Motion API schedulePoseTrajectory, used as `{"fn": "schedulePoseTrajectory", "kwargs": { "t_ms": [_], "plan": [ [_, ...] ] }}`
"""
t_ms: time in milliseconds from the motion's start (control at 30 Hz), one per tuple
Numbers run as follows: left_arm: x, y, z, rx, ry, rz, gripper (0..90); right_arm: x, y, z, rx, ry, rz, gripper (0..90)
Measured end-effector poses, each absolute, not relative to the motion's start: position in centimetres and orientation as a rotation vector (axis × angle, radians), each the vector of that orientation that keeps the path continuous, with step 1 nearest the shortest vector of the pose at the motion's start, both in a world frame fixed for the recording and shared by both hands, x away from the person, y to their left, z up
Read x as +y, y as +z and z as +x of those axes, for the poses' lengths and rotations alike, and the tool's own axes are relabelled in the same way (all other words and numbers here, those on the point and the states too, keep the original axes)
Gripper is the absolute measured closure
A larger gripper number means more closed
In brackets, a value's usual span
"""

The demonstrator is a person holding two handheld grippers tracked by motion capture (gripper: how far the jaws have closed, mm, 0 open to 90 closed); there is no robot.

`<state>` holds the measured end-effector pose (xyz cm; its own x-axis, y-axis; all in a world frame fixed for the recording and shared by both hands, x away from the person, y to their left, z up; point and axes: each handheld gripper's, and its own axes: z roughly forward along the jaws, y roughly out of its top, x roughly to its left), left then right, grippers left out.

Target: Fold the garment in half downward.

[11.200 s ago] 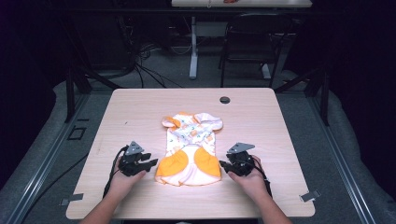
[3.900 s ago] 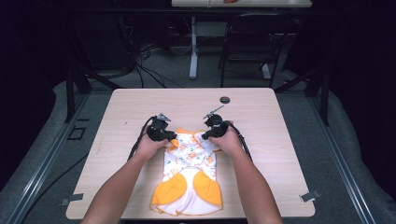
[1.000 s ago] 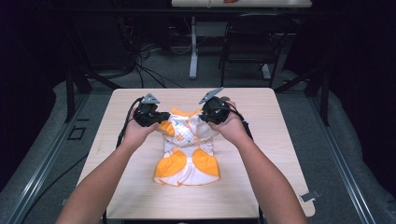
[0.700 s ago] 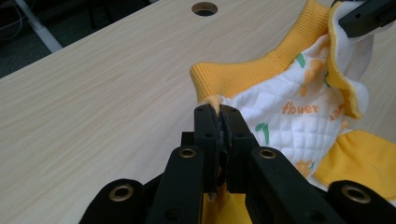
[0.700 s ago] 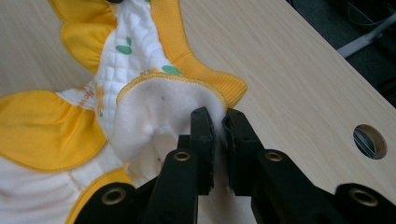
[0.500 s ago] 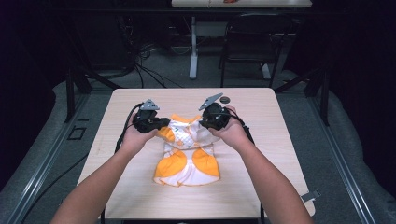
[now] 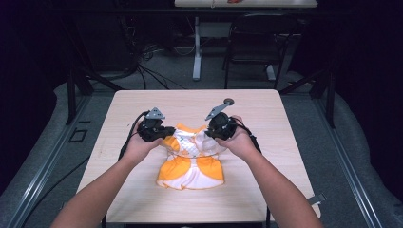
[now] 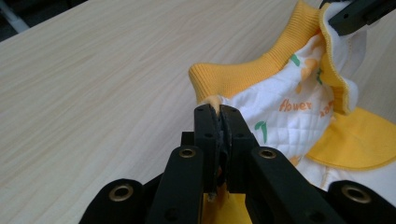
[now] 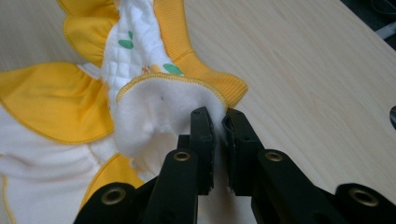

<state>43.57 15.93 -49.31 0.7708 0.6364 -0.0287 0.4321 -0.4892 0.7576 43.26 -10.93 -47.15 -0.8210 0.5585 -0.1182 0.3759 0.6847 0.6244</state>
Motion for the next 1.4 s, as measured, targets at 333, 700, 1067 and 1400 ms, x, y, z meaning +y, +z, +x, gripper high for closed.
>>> {"fn": "schedulePoseTrajectory", "kwargs": {
  "t_ms": [333,700,1067,1400],
  "plan": [
    [15.8,-50.3,42.8,0.784,0.306,2.174,86.7,-11.1,-48.1,42.2,2.624,0.862,0.727,82.5],
    [15.8,-51.2,41.9,0.778,0.280,2.174,86.7,-11.2,-49.3,41.4,2.639,0.863,0.748,82.3],
    [15.8,-52.7,40.4,0.755,0.267,2.183,86.4,-11.5,-50.6,40.2,2.640,0.884,0.778,82.0],
    [16.1,-53.7,39.2,0.751,0.222,2.179,83.1,-11.5,-51.6,39.4,2.656,0.903,0.791,80.4]
  ]
}}
